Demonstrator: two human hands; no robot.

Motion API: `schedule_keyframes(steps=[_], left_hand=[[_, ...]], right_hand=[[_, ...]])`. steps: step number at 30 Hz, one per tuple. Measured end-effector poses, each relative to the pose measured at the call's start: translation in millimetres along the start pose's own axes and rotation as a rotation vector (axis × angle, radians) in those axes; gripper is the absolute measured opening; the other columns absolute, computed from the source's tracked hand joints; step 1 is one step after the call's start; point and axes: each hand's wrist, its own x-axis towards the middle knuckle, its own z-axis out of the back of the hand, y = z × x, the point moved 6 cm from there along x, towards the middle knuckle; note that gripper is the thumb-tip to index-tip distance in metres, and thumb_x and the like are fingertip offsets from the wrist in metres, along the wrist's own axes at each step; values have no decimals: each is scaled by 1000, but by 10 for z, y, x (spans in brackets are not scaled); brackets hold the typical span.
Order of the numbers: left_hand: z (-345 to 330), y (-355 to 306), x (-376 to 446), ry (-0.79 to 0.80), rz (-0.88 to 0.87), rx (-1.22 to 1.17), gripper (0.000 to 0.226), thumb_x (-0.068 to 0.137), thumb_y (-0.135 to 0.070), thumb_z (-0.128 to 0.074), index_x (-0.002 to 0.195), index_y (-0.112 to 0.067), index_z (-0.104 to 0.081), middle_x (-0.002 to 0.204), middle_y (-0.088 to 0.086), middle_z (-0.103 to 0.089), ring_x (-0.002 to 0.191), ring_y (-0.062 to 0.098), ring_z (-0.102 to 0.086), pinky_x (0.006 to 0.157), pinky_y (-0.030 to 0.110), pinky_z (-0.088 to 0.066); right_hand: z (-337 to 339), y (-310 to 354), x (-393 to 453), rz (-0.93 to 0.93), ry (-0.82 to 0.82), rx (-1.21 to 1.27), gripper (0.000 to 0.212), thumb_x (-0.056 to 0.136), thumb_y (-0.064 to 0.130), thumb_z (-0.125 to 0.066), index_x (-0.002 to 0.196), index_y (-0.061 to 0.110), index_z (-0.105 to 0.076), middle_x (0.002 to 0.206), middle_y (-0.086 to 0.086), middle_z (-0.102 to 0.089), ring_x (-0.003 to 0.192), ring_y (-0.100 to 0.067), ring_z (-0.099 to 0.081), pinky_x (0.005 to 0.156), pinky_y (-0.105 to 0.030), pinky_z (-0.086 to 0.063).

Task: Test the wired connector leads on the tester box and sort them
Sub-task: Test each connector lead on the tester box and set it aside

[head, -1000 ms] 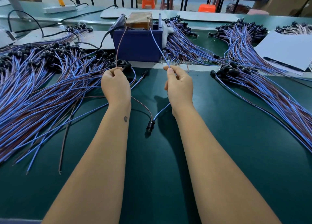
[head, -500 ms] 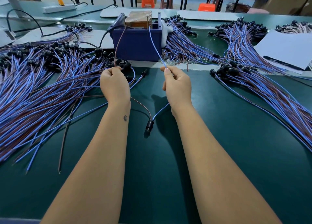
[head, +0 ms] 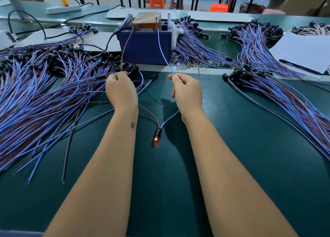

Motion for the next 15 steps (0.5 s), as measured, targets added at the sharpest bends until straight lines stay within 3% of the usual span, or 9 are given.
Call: schedule_keyframes(steps=[4, 12, 15], left_hand=[[8, -7, -3, 1, 6, -10, 27, 92, -11, -36, 88, -22, -60, 56, -8, -43, 41, 7, -32, 42, 20, -26], [14, -8, 0, 0, -9, -12, 27, 92, -11, -36, 85, -23, -59, 56, -8, -43, 43, 8, -33, 44, 22, -27], [11, -3, 9, 2, -18, -7, 27, 92, -11, -35, 85, -23, -58, 58, -7, -44, 45, 9, -33, 44, 22, -27]], right_hand=[[3, -1, -3, -3, 1, -7, 22, 98, 20, -49, 92, 23, -69, 54, 1, -44, 55, -13, -40, 60, -28, -38], [4, -31, 15, 3, -1, -25, 24, 97, 21, -48, 97, 21, -72, 47, 8, -44, 43, -4, -39, 58, -26, -40], [14, 3, 7, 38, -37, -22, 24, 97, 21, -48, 98, 20, -71, 49, 9, -46, 51, -7, -43, 60, -28, -40]])
